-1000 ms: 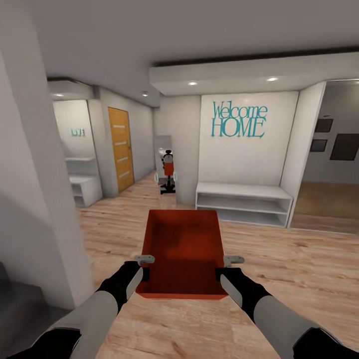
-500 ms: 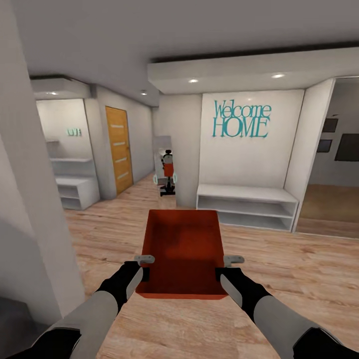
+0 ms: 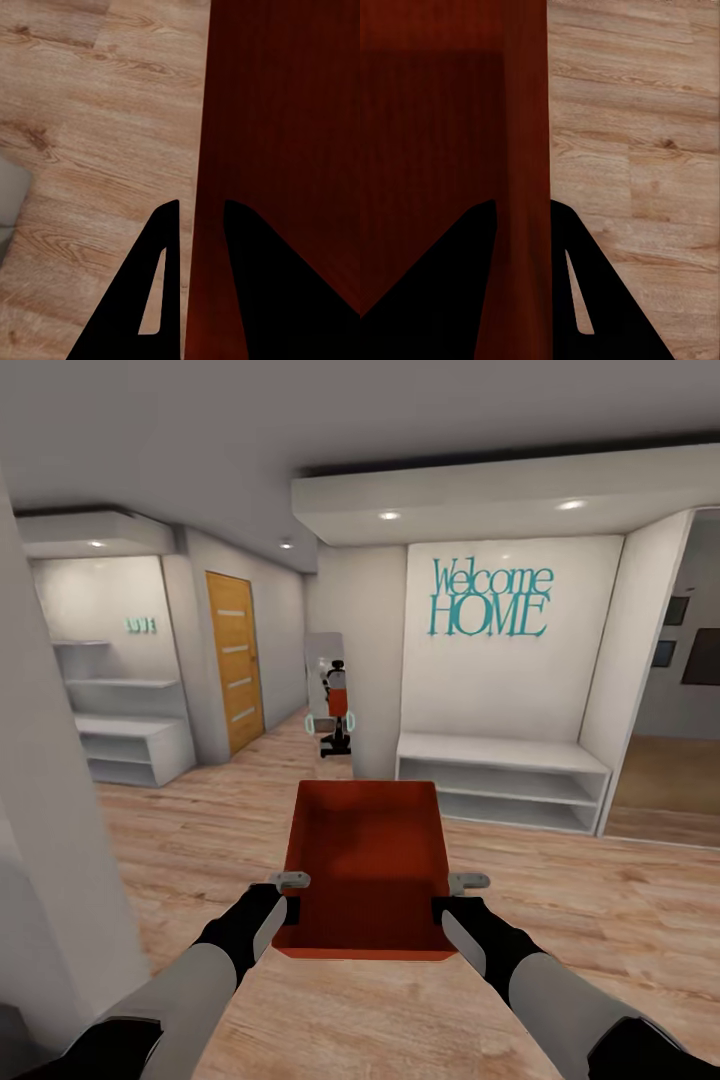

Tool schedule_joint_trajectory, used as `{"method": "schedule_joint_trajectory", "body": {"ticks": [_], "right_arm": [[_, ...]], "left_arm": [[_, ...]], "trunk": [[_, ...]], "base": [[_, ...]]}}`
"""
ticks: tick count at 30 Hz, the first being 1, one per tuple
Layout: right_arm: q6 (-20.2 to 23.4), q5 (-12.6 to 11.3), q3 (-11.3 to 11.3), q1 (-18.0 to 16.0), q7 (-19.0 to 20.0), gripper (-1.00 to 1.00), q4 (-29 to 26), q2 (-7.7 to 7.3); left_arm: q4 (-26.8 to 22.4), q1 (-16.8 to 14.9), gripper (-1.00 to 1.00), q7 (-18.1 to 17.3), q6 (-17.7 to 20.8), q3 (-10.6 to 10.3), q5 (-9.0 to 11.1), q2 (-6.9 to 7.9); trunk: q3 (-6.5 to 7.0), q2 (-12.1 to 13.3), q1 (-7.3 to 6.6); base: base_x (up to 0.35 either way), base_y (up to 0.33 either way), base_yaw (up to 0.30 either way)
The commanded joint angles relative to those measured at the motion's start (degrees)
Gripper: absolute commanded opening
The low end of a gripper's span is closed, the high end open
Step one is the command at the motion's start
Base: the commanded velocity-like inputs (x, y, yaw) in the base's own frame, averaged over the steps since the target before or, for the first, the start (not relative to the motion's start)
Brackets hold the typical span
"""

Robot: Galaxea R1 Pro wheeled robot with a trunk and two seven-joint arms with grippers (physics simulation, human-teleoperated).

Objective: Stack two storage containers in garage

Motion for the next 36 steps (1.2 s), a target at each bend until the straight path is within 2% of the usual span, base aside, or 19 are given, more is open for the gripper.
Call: {"method": "schedule_joint_trajectory", "body": {"ticks": [1, 36], "right_arm": [[0.4, 1.54, -0.95, -0.15, -0.57, -1.0, -0.21, -0.08], [0.4, 1.54, -0.95, -0.16, -0.57, -1.0, -0.21, -0.08]], "left_arm": [[0.17, 0.02, -1.0, 1.52, 0.68, -0.4, -1.49, 0.04], [0.17, 0.02, -1.0, 1.52, 0.68, -0.4, -1.49, 0.04]], "trunk": [[-0.11, -0.1, 0.06], [-0.11, -0.1, 0.06]], "base": [[0.322, 0.0, 0.0], [0.322, 0.0, 0.0]]}}
